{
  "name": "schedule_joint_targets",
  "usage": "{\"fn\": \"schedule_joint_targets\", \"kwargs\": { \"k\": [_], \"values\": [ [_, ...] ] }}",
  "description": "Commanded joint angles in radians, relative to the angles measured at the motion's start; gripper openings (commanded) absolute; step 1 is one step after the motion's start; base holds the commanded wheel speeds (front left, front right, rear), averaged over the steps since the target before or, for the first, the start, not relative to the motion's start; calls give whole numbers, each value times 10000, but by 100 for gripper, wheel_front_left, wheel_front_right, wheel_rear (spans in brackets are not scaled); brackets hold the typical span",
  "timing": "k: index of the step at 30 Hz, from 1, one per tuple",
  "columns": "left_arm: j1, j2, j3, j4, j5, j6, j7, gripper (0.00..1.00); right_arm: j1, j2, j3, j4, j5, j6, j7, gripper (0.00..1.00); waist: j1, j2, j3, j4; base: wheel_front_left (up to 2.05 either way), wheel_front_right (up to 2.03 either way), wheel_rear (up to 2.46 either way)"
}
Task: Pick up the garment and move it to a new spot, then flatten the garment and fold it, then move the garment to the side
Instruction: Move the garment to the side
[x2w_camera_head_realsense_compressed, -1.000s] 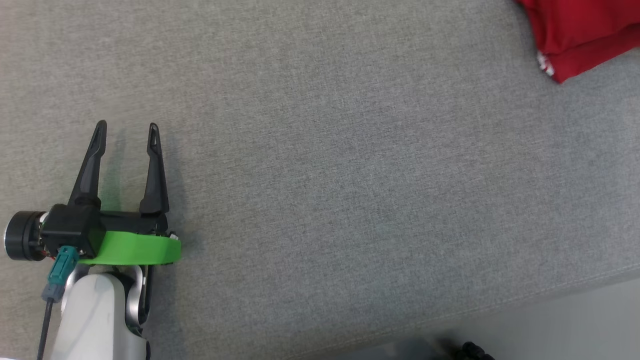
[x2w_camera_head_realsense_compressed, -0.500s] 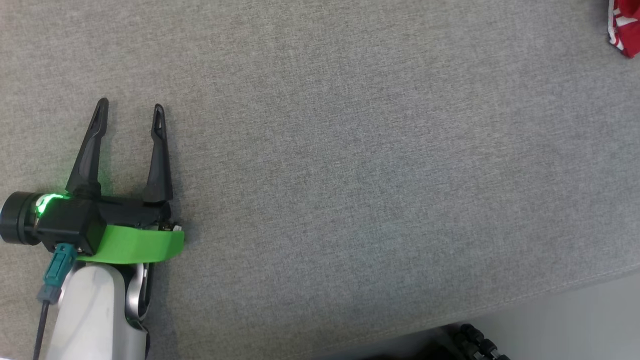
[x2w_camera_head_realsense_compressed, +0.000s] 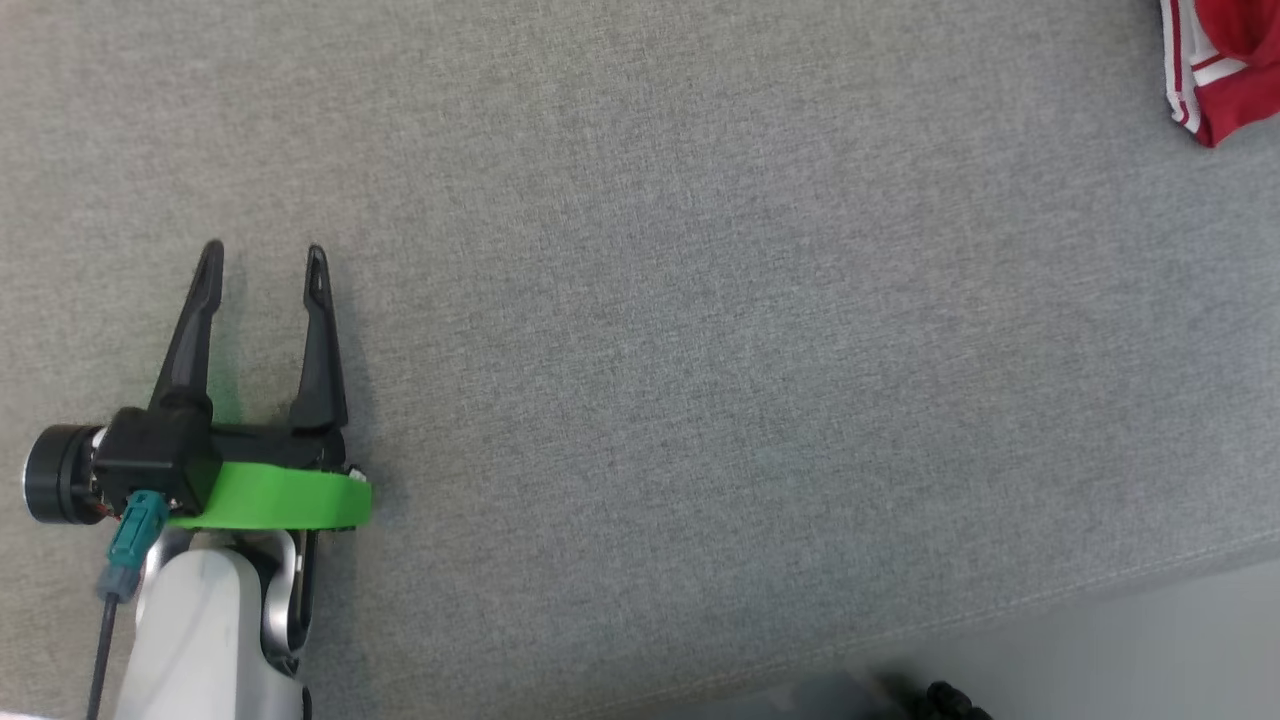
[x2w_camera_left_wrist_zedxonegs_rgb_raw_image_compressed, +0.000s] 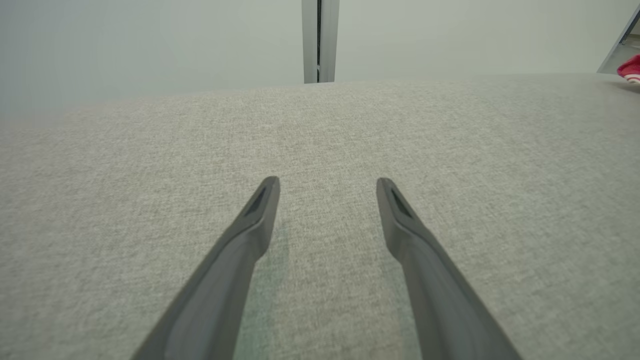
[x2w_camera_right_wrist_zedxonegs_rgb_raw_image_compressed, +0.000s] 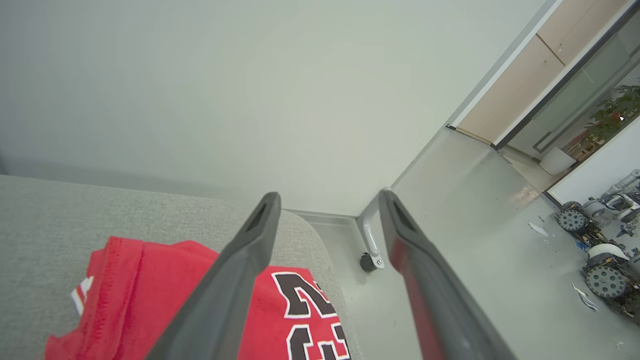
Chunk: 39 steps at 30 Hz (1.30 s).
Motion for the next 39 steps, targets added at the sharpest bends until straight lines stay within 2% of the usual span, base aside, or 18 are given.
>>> {"fn": "schedule_joint_targets", "kwargs": {
  "k": [1,8,15,20,26,39],
  "values": [
    [254,-30,80,95,-112,89,-20,100,133,157,121,-103,-31,-11,-262,100,-1,0,-747,103,0,0,0],
    [835,-159,344,199,-251,200,-27,100,1110,882,591,-838,510,-11,-922,100,-1,0,-1842,408,0,0,0],
    [1449,-281,581,217,-295,257,-29,100,3047,1703,649,-2161,988,-11,-1092,100,-1,0,-2764,779,0,0,0],
    [1758,-350,687,258,-332,262,-30,100,4647,2244,356,-3452,981,-11,-1094,100,-1,0,-3228,990,0,0,0],
    [2089,-414,787,422,-377,243,-31,100,6555,3032,-478,-4763,996,-9,-1096,100,-1,0,-3848,1173,0,0,0],
    [2528,-520,804,897,-333,102,-31,100,10128,4503,-1181,-6419,627,-9,-1093,100,-1,0,-4902,1593,0,0,0]
  ]
}}
